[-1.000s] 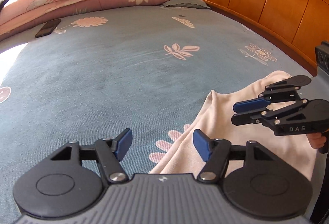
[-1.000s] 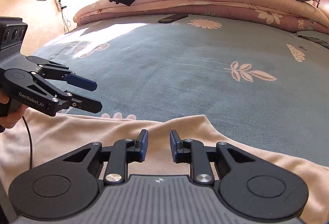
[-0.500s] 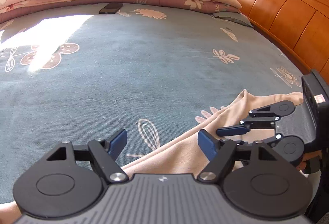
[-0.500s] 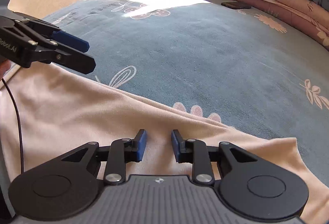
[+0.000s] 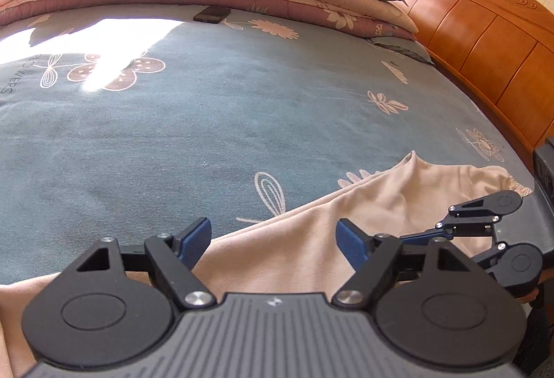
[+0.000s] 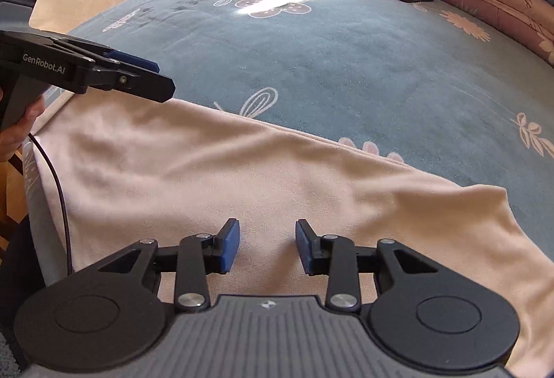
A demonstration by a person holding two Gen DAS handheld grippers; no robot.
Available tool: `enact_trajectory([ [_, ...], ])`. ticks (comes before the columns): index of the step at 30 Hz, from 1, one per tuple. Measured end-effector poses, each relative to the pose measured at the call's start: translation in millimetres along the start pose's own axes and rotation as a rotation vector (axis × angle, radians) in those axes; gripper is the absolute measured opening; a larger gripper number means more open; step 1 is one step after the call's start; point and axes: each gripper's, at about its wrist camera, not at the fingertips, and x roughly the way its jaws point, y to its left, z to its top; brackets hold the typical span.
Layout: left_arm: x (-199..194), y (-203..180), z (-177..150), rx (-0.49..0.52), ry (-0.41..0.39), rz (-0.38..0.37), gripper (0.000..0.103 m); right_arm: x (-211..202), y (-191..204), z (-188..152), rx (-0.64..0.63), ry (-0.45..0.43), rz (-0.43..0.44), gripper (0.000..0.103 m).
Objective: Fold clothes
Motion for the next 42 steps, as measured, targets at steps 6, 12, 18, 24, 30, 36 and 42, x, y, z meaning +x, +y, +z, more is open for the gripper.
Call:
enact_trajectory([
  [6,-5.3,-0.5,-5.9,-0.023,0.022,0.001,0.079,53.1,2.1,47.4,0.043,-0.098,-0.070,0.063],
  [12,-7.7,-1.5,-18.2,-0.025,0.068,-0.033,0.080,59.8,-18.8,72.3,0.176,-0.118,-0.070,0.063],
  [18,10.2,-5.3,-33.6,0.000,0.126,-0.088,0.081,-8.1,-8.1,38.2,0.076,-0.133,-0.063,0.077],
  [24,30.0,4.3,-34.9,-0.052,0.104,-0.070,0.082,-2.0,-0.3,-5.3,0.026,-0.048,-0.142,0.081],
  [30,46.6,1.4,-18.3,-0.046,0.083,0.026,0.086,38.6,-18.1,6.9,0.125,-0.101,-0.172,0.103],
  [36,55.3,-7.0,-2.3,-0.019,0.061,0.217,0.084,42.7,-29.8,34.3,0.166,-0.118,-0.192,0.103],
  [42,5.0,-14.8,-7.0,-0.014,0.033,0.253,0.087,-20.1,-21.2,21.7,0.161,-0.187,-0.214,0.103],
])
